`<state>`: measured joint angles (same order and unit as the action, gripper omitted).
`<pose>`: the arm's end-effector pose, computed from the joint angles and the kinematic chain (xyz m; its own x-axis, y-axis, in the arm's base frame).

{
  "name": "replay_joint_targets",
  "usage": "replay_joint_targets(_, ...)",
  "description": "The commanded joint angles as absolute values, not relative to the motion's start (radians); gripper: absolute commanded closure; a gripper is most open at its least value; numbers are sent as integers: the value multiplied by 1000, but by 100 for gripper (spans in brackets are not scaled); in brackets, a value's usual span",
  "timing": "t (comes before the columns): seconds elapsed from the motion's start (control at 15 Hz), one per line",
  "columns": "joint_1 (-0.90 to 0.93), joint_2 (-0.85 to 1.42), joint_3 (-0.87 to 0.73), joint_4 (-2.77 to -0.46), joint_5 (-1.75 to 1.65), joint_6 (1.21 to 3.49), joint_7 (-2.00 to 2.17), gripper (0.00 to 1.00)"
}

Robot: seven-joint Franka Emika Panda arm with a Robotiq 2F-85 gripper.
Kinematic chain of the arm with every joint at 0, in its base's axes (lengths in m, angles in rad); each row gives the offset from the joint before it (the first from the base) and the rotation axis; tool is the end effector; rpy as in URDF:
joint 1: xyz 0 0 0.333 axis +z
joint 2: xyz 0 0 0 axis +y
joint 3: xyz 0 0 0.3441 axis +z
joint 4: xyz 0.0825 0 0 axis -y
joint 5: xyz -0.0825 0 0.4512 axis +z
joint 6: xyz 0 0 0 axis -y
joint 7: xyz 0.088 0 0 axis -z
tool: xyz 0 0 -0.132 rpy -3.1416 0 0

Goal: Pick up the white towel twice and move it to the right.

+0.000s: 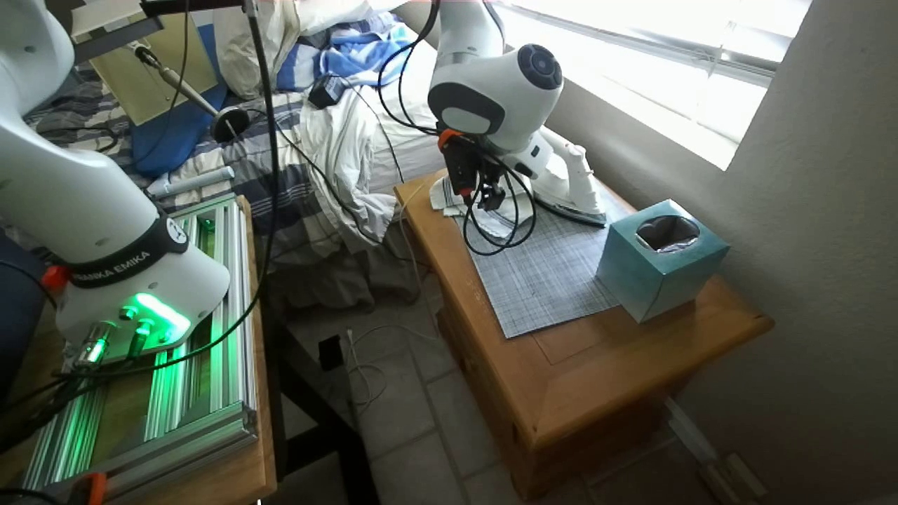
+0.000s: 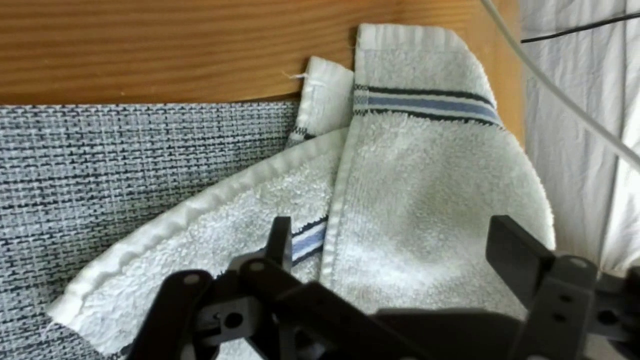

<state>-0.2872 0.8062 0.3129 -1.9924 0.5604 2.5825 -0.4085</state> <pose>0.6045 0.0354 -0.0105 0.9818 -0.1096 -0.1549 -0.1713 -0.8631 -0.4751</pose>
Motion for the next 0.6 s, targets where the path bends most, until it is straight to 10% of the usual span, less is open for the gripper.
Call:
replay_joint_targets(0.0,-329,869,350,-1940,577,2552,-454,0)
replay_joint_targets(0.53,-377,902,387,-1906,594,2496,-475,0)
